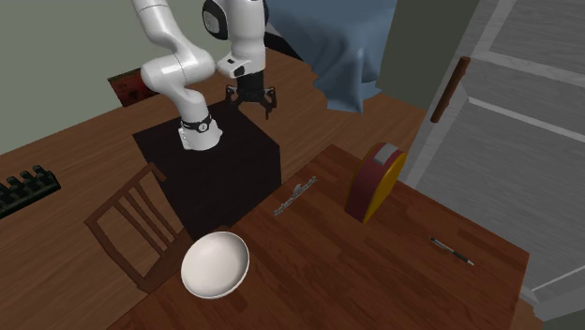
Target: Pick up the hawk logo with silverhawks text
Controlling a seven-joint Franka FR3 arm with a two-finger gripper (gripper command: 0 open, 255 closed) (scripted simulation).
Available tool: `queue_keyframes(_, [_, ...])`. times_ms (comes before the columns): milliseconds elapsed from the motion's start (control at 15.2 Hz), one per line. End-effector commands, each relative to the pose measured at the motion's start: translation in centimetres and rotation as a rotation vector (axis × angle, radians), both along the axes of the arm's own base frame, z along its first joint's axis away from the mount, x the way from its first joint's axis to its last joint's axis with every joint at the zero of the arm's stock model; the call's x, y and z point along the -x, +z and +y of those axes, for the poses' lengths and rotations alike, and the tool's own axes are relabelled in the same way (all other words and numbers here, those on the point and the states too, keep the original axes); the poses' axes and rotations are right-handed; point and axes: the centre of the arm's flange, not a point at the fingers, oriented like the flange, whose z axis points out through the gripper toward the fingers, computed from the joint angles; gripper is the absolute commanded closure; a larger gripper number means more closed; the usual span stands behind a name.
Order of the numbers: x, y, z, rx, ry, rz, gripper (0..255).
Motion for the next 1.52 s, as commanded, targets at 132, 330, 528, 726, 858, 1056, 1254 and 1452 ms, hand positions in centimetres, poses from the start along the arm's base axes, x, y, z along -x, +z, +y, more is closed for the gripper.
queue_keyframes(132, [-2.2,-4.1,2.6,0.019,-0.146,-0.02,0])
queue_keyframes(330, [-4.2,-7.1,4.3,0.035,-0.25,-0.033,0])
queue_keyframes(528, [-6.5,-10.1,5.7,0.05,-0.354,-0.045,0])
queue_keyframes(726, [-8.9,-13.1,6.9,0.065,-0.459,-0.058,0])
queue_keyframes(858, [-10.6,-15.1,7.5,0.076,-0.528,-0.067,0])
queue_keyframes(1056, [-13.3,-18.1,8.1,0.091,-0.632,-0.079,0])
queue_keyframes(1254, [-16.0,-21.0,8.4,0.106,-0.737,-0.092,0])
queue_keyframes(1452, [-16.9,-23.0,8.4,0.111,-0.77,-0.096,0])
